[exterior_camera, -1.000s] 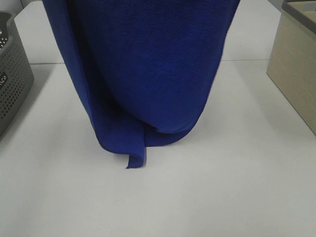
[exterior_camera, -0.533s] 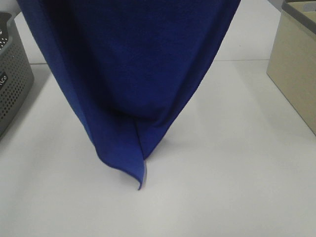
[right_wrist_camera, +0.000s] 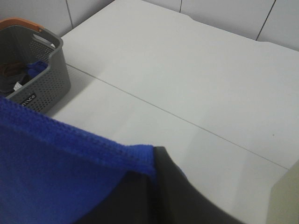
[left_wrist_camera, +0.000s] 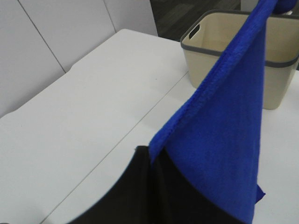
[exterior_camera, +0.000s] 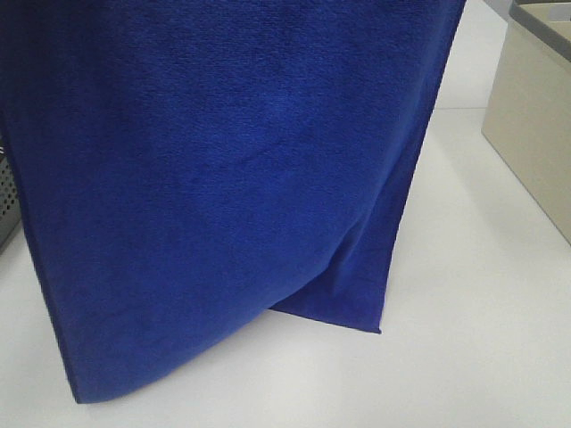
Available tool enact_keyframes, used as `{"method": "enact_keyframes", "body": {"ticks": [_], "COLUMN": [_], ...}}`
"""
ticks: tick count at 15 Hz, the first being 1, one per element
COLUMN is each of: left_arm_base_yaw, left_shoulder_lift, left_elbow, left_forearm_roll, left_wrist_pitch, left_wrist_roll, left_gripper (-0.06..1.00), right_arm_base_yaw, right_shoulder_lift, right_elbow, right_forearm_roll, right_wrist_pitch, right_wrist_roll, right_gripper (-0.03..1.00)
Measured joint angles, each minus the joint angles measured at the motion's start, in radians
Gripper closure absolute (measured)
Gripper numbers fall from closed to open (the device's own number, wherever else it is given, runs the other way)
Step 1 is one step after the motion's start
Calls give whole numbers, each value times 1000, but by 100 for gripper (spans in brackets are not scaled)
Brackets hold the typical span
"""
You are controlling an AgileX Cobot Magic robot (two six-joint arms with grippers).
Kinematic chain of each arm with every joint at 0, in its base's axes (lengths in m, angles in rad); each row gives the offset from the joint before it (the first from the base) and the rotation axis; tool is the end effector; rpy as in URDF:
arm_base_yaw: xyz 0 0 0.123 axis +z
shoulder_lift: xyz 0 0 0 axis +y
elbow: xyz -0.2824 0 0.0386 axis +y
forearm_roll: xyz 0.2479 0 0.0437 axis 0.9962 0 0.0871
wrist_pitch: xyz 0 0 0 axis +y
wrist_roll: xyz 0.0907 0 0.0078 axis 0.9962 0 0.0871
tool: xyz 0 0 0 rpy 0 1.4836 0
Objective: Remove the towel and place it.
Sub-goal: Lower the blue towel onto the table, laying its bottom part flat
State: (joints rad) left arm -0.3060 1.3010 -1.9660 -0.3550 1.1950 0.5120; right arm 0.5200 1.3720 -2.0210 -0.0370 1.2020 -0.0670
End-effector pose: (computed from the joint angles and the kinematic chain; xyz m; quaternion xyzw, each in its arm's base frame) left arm 0.1901 -0.0909 0.5576 0.3611 0.7501 -0.1184 0.5412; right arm 0.2050 0.1137 0.5511 -0.2430 0.8157 0.1001 0.5154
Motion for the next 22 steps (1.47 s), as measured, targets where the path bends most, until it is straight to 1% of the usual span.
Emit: {"method": "enact_keyframes", "body": {"ticks": [2, 4, 5, 6, 7, 8, 9, 10, 11, 12, 13, 14, 15, 16, 17, 18, 19, 20, 21, 22], "left_arm_base_yaw": [-2, -2, -2, -1, 0, 0, 0, 0, 0, 0, 0, 1, 2, 4, 4, 4, 4, 4, 4, 4], "left_shoulder_lift": [84, 174, 197, 237, 281, 321, 364, 401, 440, 476, 510, 543, 578, 609, 639, 668, 720, 734, 745, 750], "left_elbow": [0, 0, 0, 0, 0, 0, 0, 0, 0, 0, 0, -6, -35, -87, -157, -220, -302, -310, -312, -312], "left_forearm_roll": [56, 125, 146, 187, 226, 263, 299, 331, 361, 381, 394, 413, 435, 457, 475, 489, 495, 478, 454, 425], "left_wrist_pitch": [-27, -95, -120, -173, -237, -318, -418, -526, -655, -817, -961, -1086, -1195, -1234, -1242, -1224, -1128, -1042, -931, -796], "left_wrist_roll": [0, 0, 0, 0, 0, -1, -1, -1, -1, -1, -1, -1, -1, -1, 0, 1, 5, 5, 5, 5], "left_gripper": [94, 94, 94, 94, 94, 94, 94, 94, 94, 94, 94, 94, 94, 94, 94, 94, 94, 94, 94, 94], "right_arm_base_yaw": [0, -1, -2, -6, -11, -13, -19, -31, -55, -91, -125, -154, -179, -199, -219, -235, -254, -255, -255, -255], "right_shoulder_lift": [37, 119, 145, 199, 249, 300, 356, 411, 459, 507, 551, 595, 634, 663, 683, 693, 711, 717, 724, 725], "right_elbow": [1, 1, 1, 1, 2, 2, 2, 2, -9, -38, -81, -147, -226, -294, -342, -363, -368, -368, -368, -368], "right_forearm_roll": [-55, -113, -127, -157, -182, -204, -226, -229, -229, -221, -203, -179, -161, -132, -96, -60, -14, -9, -8, -6], "right_wrist_pitch": [1, -13, -31, -87, -163, -267, -377, -520, -651, -784, -883, -957, -1010, -1031, -1044, -1045, -978, -899, -811, -710], "right_wrist_roll": [0, 0, 0, 0, 0, 2, 7, 19, 36, 46, 53, 54, 54, 54, 54, 54, 54, 52, 45, 34], "right_gripper": [95, 95, 95, 95, 95, 95, 95, 95, 95, 95, 95, 95, 95, 95, 95, 95, 95, 95, 95, 95]}}
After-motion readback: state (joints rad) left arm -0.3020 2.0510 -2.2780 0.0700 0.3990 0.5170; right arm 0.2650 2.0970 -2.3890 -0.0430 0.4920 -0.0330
